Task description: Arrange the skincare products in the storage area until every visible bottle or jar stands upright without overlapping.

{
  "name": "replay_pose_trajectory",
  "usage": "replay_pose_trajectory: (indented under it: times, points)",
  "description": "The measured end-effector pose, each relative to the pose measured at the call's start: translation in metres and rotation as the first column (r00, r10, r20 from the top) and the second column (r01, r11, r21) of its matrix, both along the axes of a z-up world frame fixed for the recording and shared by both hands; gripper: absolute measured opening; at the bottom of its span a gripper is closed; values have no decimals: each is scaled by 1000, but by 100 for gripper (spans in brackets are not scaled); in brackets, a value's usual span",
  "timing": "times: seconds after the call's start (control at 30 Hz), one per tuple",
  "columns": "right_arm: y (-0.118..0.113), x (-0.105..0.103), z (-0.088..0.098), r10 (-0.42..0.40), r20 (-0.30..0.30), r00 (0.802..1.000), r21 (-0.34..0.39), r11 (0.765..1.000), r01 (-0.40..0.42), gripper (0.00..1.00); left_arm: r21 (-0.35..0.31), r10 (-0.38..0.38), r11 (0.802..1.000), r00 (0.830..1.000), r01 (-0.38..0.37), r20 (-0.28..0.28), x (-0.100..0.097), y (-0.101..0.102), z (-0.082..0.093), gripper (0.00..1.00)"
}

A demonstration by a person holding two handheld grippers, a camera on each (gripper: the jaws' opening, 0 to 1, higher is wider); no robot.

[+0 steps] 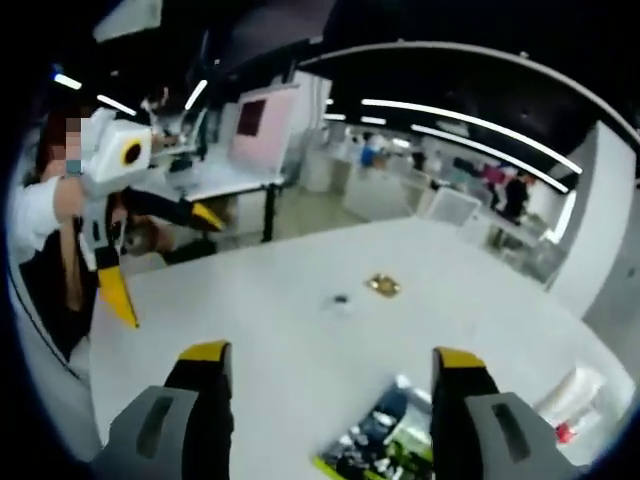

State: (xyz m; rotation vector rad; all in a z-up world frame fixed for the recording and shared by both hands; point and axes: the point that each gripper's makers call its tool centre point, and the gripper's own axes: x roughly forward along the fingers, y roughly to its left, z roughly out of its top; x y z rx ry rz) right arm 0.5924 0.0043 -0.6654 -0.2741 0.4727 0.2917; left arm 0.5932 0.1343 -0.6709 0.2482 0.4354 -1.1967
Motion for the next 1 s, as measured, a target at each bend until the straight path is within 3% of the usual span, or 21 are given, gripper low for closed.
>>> replay_pose_trajectory:
  times: [0.33, 0.8, 1.0]
  points:
    - [5, 32, -18, 6, -13, 1000, 3, 1000, -6, 66, 3, 9, 1000, 1000, -9, -25, 0, 3, -10, 99]
    - [15, 76, -40, -4, -35, 999, 62, 998, 6, 50, 7, 12, 1000, 998, -12, -55, 6, 10, -21, 99]
    - [11, 98, -52, -46, -55, 997, 87, 995, 51, 45, -11, 18, 1000, 998, -19, -57, 5, 9, -18, 99]
